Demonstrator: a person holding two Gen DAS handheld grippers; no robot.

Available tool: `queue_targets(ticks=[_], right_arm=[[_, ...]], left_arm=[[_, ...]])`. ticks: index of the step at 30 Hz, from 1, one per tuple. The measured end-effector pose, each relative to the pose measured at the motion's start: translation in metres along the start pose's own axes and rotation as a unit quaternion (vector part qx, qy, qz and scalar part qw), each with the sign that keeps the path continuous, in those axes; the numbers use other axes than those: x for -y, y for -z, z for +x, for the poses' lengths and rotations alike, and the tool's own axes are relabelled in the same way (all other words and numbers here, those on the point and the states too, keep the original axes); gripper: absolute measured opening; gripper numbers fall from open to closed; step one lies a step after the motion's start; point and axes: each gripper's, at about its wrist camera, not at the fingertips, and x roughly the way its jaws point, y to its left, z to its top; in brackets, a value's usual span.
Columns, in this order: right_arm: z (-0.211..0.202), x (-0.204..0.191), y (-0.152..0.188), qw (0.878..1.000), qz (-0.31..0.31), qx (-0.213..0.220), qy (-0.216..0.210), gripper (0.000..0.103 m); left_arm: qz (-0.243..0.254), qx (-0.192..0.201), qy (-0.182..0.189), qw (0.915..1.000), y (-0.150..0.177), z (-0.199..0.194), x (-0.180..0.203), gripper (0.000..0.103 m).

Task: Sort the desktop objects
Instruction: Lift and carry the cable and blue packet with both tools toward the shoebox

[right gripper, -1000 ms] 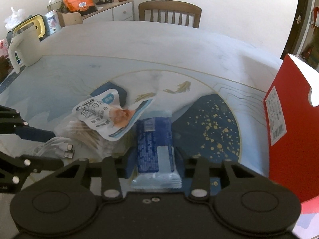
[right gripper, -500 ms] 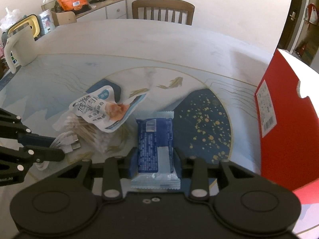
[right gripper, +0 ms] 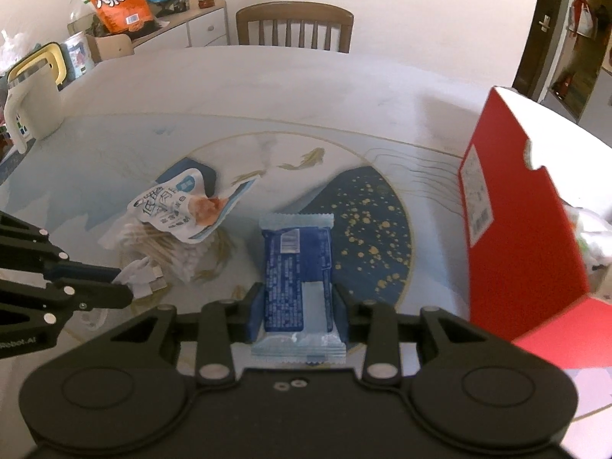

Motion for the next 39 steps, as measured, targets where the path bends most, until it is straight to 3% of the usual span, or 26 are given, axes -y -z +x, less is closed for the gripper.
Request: queue_targets(ticks=[19,39], right_arm=[[-0.062,0.025,0.000,1.000,0.016,0.020,-0.002,0.036],[-0.118,0.094,-0.010,0.997,0.043,0.059,0.026,0.036]], left_arm=[[0.018,0.028,0.031,0.9990,-0.037,-0.020,0.045,0.008],[0.048,0.073,0.061,0.9943,-0.104,-0.018,0.115,0.008]])
